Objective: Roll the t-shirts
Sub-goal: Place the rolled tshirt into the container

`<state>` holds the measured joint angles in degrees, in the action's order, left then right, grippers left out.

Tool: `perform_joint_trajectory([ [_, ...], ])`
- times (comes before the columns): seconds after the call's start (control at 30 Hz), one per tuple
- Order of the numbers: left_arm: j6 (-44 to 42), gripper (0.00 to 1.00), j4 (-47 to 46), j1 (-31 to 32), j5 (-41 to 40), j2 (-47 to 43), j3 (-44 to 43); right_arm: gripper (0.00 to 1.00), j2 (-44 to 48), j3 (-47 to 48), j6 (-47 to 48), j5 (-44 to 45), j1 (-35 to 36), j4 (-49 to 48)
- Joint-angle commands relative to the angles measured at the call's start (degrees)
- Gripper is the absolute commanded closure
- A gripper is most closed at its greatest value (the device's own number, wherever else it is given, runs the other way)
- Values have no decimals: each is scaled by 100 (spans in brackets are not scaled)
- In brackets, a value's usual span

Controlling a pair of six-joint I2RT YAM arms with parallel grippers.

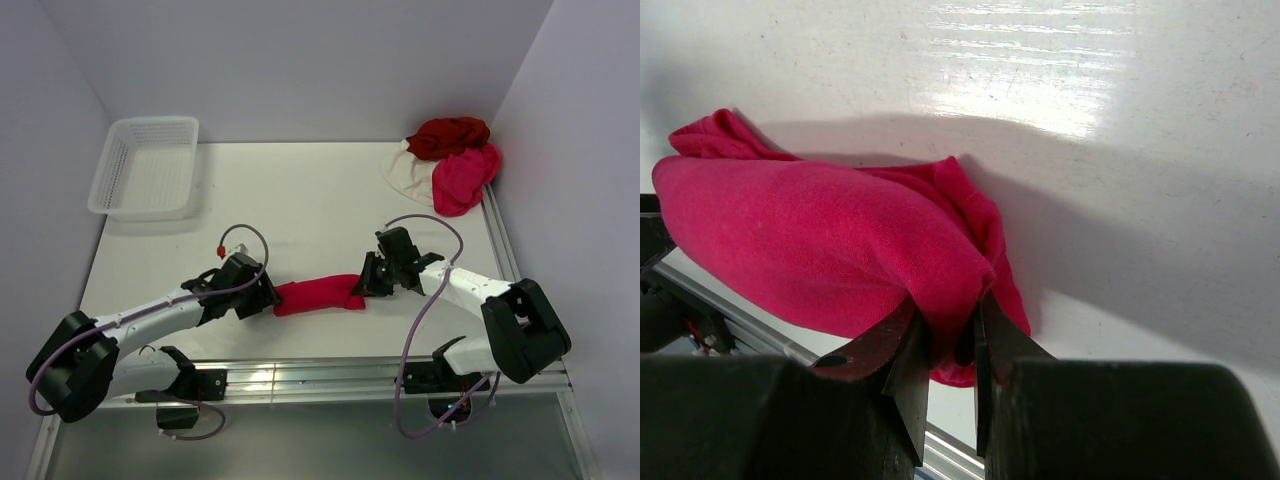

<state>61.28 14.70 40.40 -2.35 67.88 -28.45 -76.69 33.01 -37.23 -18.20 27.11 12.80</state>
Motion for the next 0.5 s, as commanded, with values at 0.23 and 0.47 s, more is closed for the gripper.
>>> perform_joint_trajectory([
  [0.23, 60, 29, -634, -68, 454, -292, 287, 100, -215, 29, 111, 150, -13, 144],
  [0.47, 121, 20, -916, -94, 622, -12, 322, 100, -286, 82, 137, 97, -22, 127],
])
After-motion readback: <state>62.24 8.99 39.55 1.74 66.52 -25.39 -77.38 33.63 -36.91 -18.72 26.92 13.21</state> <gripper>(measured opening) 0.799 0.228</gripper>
